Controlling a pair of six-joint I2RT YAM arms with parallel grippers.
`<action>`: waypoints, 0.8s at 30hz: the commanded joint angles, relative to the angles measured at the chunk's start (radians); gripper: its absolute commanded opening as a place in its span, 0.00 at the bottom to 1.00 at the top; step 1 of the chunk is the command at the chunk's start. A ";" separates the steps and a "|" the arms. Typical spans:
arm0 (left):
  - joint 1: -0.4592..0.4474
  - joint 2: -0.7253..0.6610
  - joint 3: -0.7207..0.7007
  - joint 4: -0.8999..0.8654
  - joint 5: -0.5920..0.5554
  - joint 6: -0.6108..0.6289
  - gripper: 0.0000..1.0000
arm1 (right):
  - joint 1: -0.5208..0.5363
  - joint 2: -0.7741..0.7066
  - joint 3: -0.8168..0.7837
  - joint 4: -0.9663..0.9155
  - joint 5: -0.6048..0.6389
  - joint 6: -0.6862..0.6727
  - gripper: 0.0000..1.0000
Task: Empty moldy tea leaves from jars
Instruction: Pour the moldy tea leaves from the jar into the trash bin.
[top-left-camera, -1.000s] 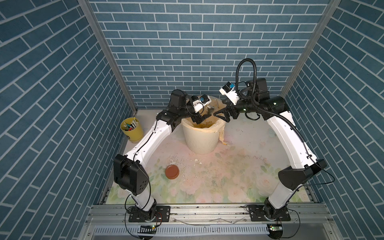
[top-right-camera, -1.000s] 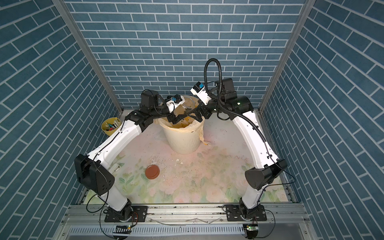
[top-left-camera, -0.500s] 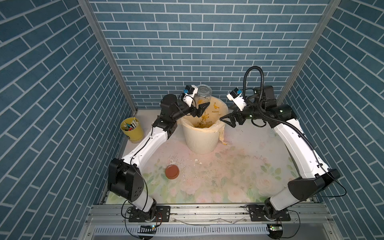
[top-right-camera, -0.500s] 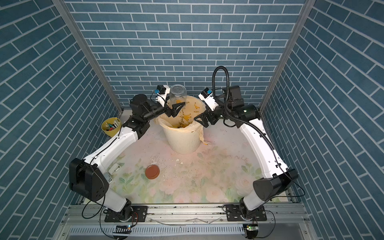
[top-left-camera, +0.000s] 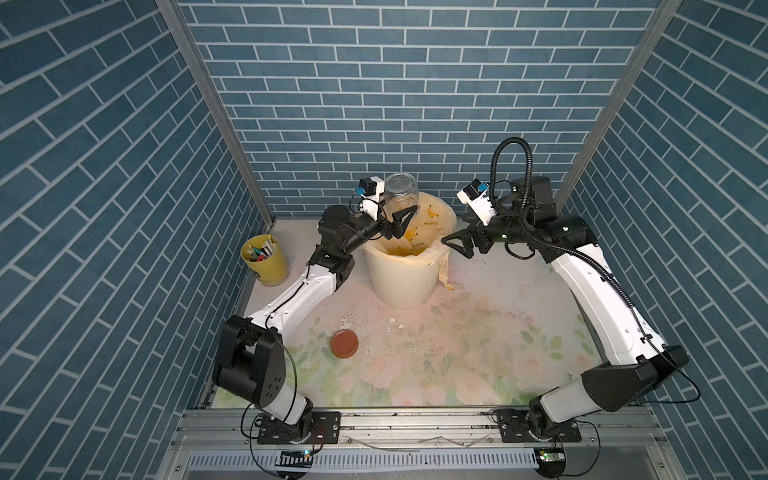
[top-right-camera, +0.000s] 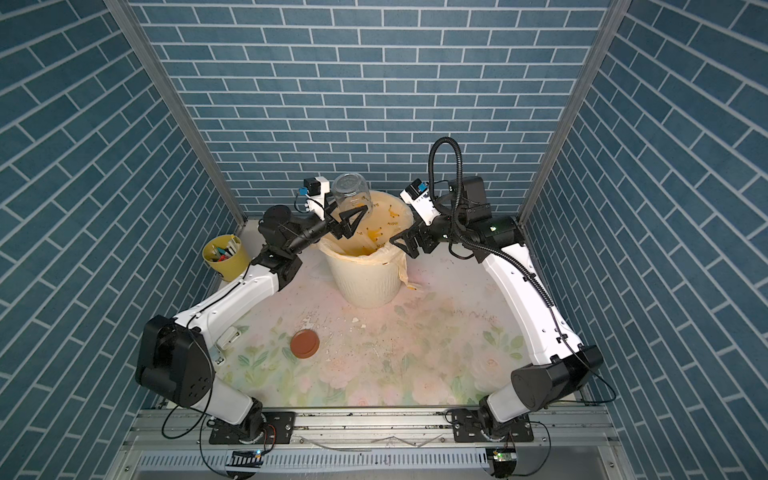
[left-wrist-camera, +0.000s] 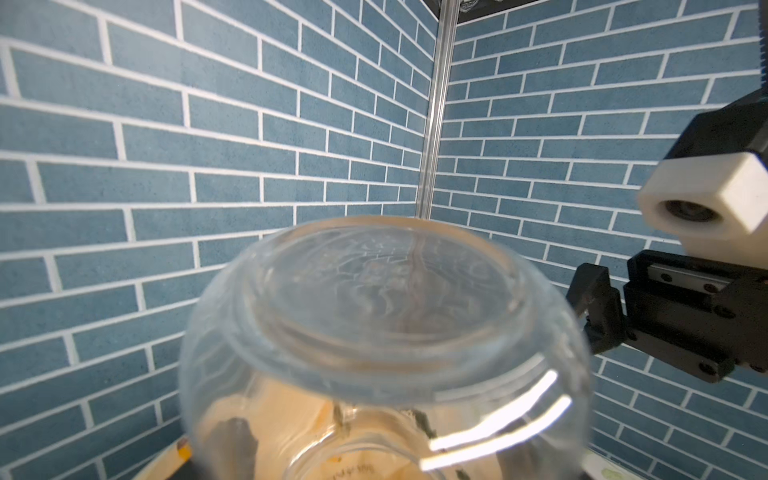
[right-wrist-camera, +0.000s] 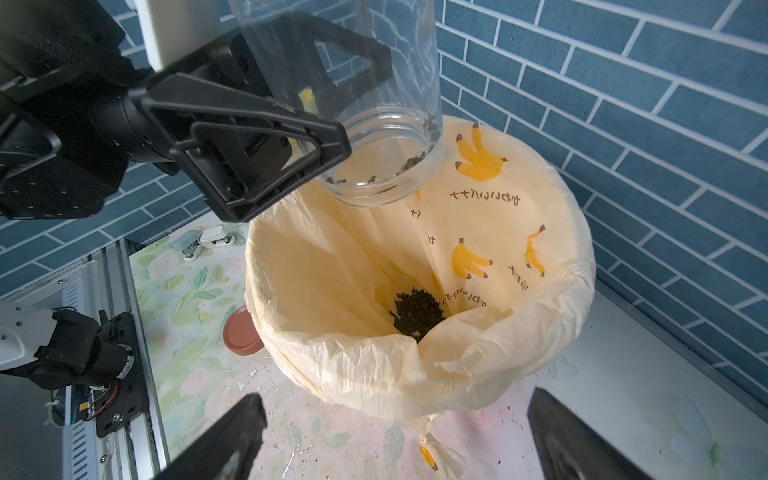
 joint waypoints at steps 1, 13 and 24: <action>0.007 0.013 0.065 0.136 0.019 -0.101 0.00 | -0.004 -0.019 0.008 0.014 0.007 0.029 0.99; 0.006 -0.028 0.334 -0.233 0.082 0.028 0.00 | -0.006 -0.005 0.041 0.000 0.004 0.021 0.99; 0.006 -0.016 -0.012 -0.047 0.034 -0.132 0.00 | -0.007 -0.028 -0.022 0.022 0.001 0.032 0.99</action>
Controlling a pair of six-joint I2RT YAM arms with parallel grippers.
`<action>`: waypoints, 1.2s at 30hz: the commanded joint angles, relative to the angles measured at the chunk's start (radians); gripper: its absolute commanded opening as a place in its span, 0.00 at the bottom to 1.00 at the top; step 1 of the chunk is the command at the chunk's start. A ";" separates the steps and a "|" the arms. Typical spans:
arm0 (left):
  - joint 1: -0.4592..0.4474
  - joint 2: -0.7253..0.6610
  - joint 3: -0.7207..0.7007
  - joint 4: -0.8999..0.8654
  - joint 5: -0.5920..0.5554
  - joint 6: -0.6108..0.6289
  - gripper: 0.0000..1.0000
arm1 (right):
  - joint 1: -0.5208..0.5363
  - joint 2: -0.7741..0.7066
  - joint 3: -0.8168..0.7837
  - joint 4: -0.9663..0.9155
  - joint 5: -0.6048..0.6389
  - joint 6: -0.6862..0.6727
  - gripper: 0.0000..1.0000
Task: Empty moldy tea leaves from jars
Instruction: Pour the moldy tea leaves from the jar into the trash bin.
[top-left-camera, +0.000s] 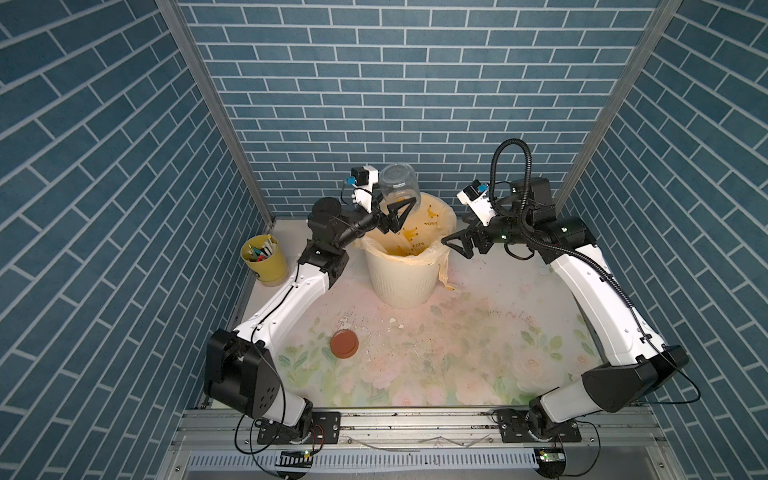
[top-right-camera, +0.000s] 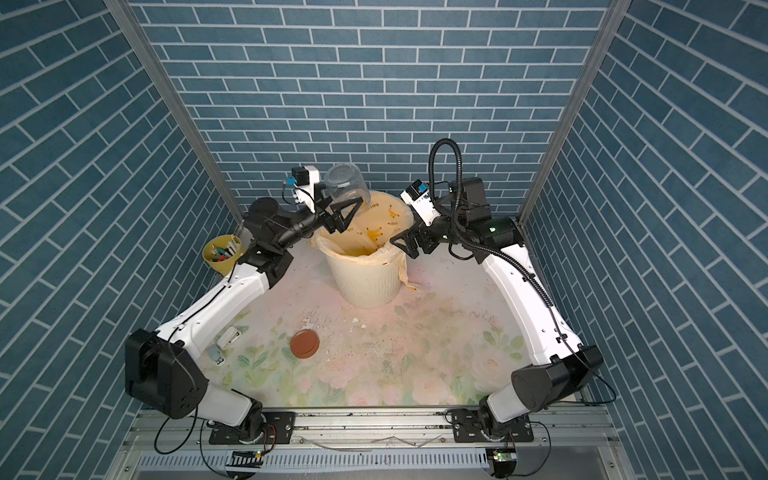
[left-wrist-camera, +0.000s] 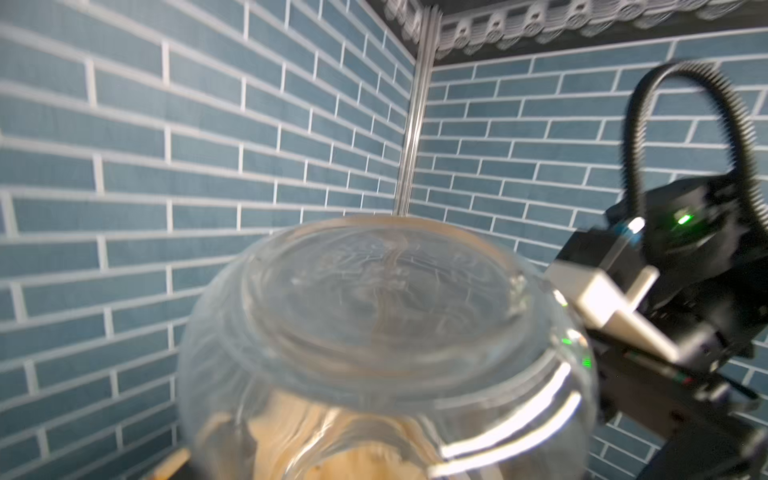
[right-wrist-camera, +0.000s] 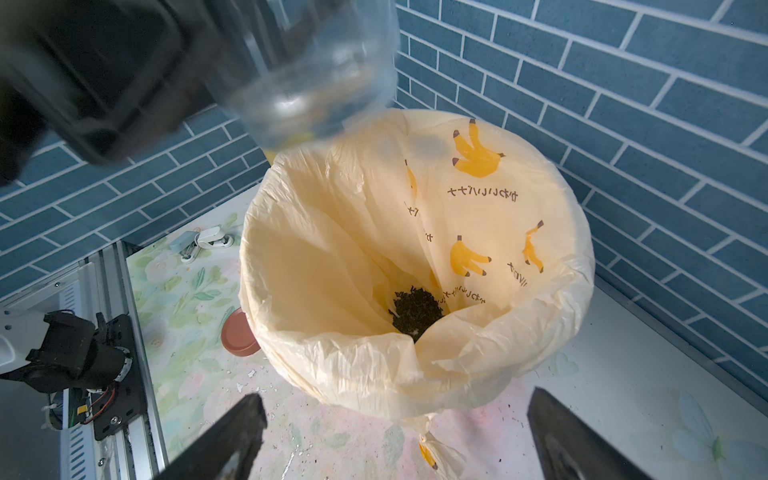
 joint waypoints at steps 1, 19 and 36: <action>-0.006 0.035 -0.026 0.042 -0.018 -0.032 0.00 | -0.005 -0.026 -0.008 0.009 -0.004 0.024 0.99; -0.008 0.082 0.221 -0.087 -0.018 0.050 0.00 | -0.004 -0.006 0.017 0.005 -0.022 0.027 0.99; -0.008 0.060 0.198 0.078 0.002 -0.022 0.00 | -0.056 0.006 -0.095 0.516 -0.406 0.478 0.94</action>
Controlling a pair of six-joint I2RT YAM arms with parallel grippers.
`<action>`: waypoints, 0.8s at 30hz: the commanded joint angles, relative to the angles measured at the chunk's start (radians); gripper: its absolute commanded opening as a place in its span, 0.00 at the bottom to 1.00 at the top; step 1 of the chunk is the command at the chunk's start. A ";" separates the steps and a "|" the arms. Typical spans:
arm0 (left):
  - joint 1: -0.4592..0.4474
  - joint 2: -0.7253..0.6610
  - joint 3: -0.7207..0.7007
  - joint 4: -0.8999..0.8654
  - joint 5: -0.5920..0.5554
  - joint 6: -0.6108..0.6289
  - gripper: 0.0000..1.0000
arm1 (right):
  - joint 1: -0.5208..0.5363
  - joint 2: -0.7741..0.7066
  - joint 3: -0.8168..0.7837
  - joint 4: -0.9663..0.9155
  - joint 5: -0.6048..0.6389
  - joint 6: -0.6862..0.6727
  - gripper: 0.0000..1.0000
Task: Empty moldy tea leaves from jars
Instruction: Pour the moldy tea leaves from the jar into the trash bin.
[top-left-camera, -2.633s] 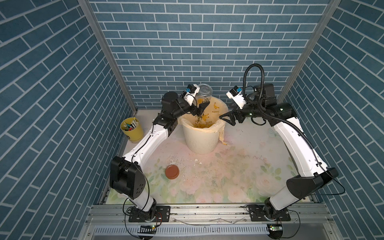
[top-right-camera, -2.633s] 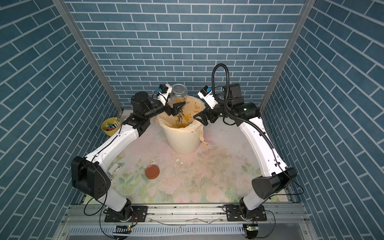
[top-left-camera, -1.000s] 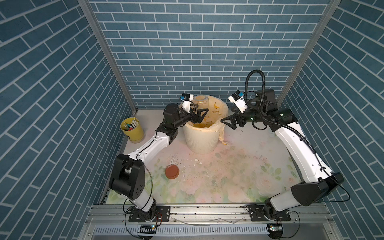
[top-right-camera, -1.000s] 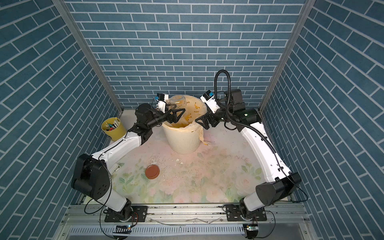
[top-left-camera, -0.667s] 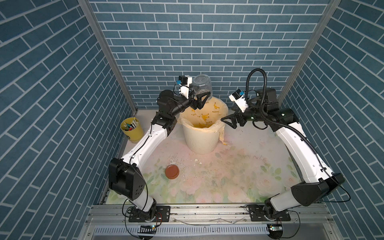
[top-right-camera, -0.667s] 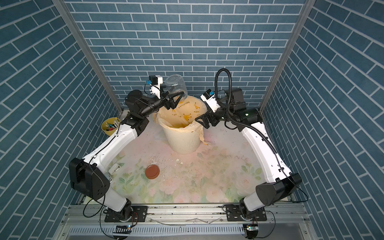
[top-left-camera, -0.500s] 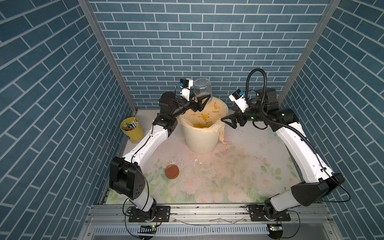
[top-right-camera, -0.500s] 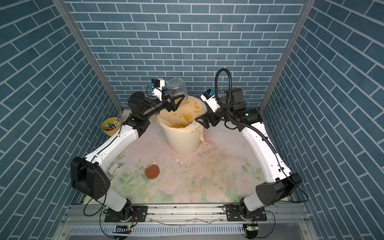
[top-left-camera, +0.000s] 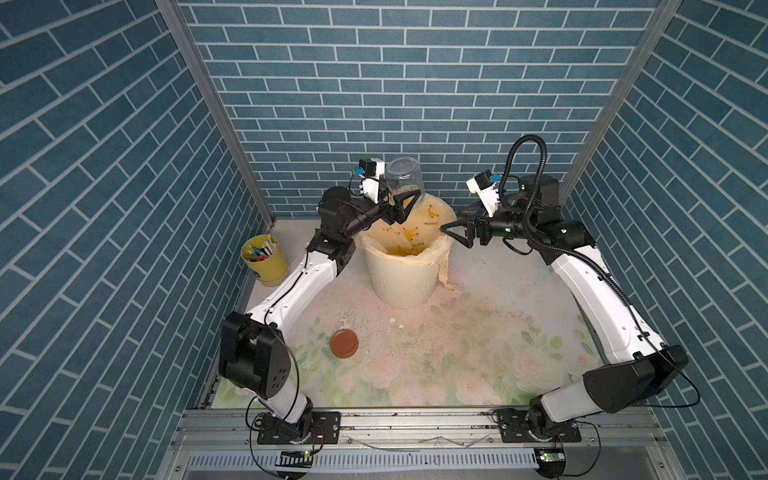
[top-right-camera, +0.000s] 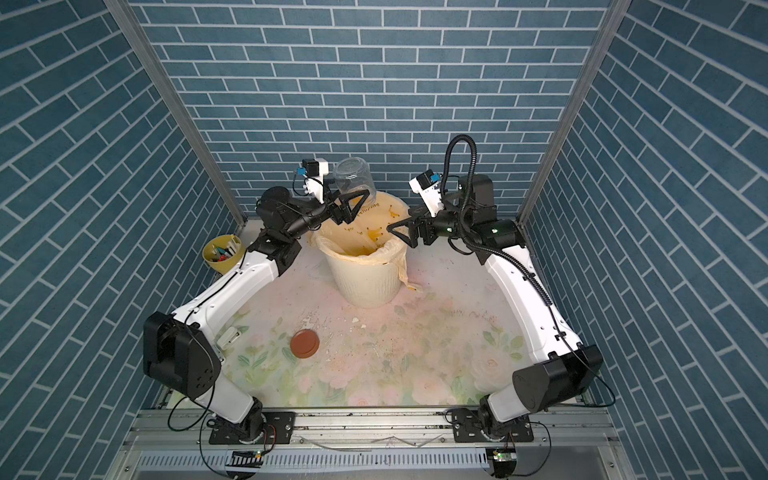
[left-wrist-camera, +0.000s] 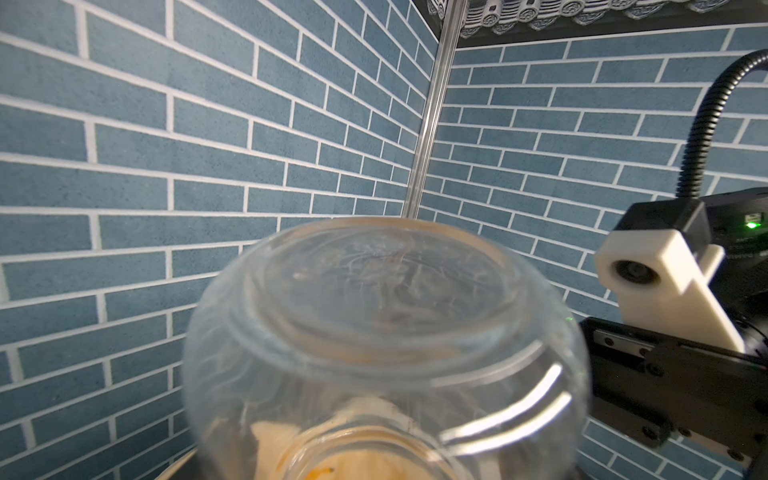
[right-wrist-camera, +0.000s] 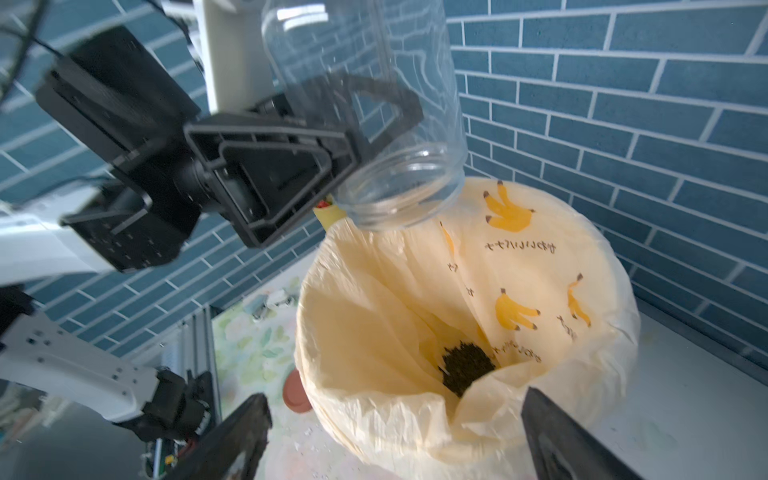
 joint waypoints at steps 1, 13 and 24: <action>-0.004 -0.024 -0.009 0.160 0.014 -0.034 0.00 | 0.001 0.021 -0.020 0.278 -0.153 0.264 0.94; -0.004 0.021 -0.012 0.394 0.065 -0.160 0.00 | 0.002 0.088 -0.051 0.639 -0.202 0.645 0.89; -0.004 0.030 -0.006 0.479 0.094 -0.200 0.00 | 0.005 0.134 -0.098 0.901 -0.224 0.881 0.87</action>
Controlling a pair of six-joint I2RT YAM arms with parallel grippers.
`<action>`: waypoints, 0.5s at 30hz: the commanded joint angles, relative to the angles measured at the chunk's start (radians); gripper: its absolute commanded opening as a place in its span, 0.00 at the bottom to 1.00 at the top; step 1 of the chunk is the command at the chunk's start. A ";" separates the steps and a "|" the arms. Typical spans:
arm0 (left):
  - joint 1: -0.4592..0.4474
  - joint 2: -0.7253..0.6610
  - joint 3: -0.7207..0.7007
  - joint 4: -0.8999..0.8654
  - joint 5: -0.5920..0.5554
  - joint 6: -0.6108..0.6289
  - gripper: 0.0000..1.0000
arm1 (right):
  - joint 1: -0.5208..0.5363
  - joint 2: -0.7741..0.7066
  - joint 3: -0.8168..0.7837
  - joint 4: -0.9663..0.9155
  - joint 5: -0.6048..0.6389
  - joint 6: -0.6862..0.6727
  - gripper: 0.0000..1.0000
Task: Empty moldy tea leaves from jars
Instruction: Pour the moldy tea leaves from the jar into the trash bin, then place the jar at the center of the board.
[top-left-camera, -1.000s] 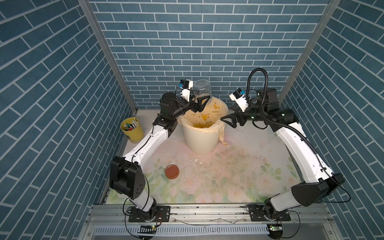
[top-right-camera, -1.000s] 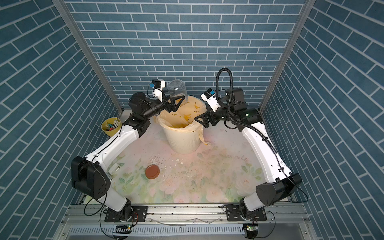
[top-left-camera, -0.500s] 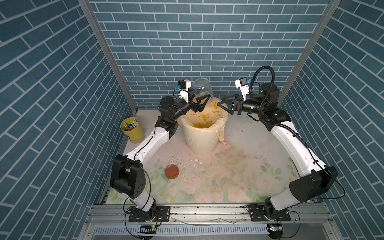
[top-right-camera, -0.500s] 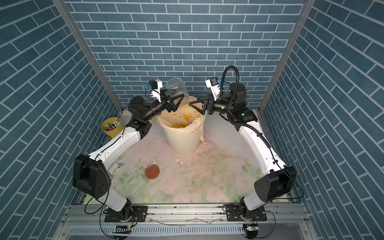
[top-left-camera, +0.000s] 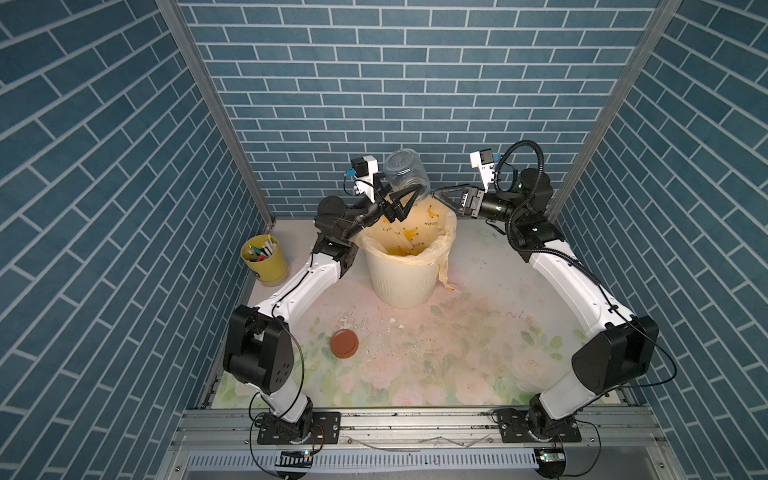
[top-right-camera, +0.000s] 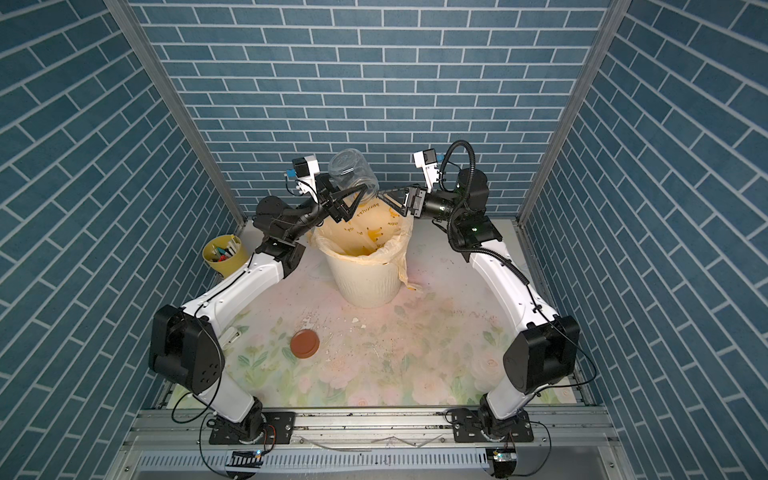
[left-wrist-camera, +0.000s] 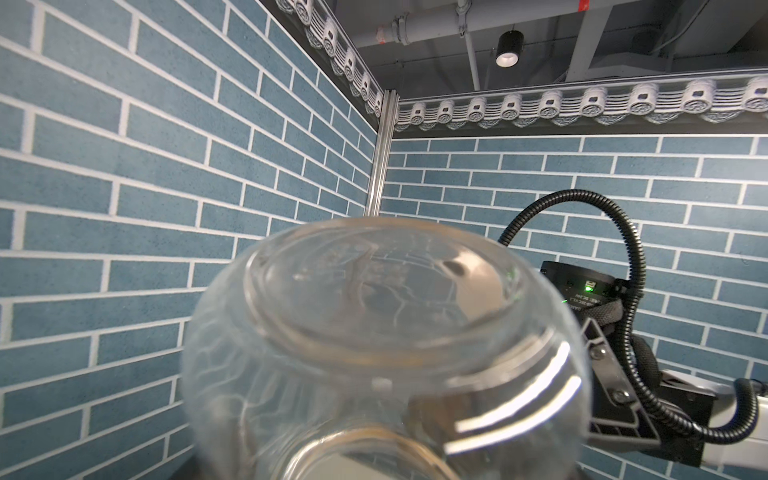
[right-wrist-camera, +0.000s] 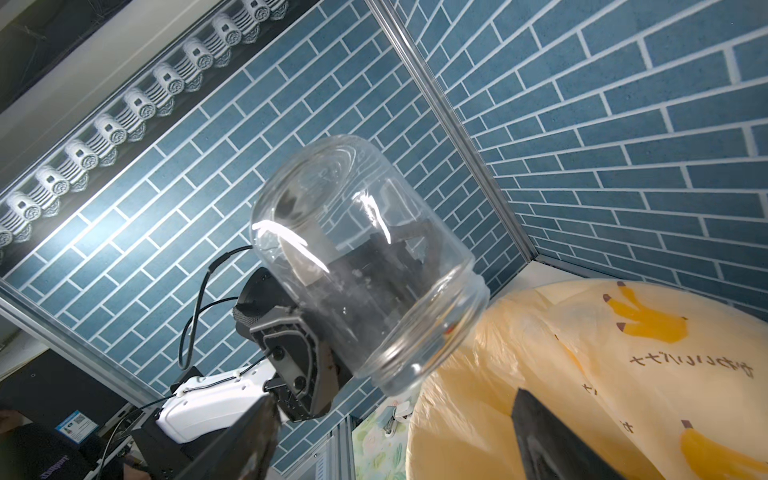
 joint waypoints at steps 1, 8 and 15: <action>-0.003 0.001 0.046 0.111 0.016 -0.026 0.00 | 0.006 0.019 -0.001 0.162 -0.037 0.139 0.86; -0.003 0.024 0.064 0.131 0.013 -0.051 0.00 | 0.024 0.066 0.002 0.346 -0.057 0.291 0.81; -0.005 0.035 0.087 0.129 0.020 -0.047 0.00 | 0.050 0.110 0.021 0.462 -0.064 0.392 0.78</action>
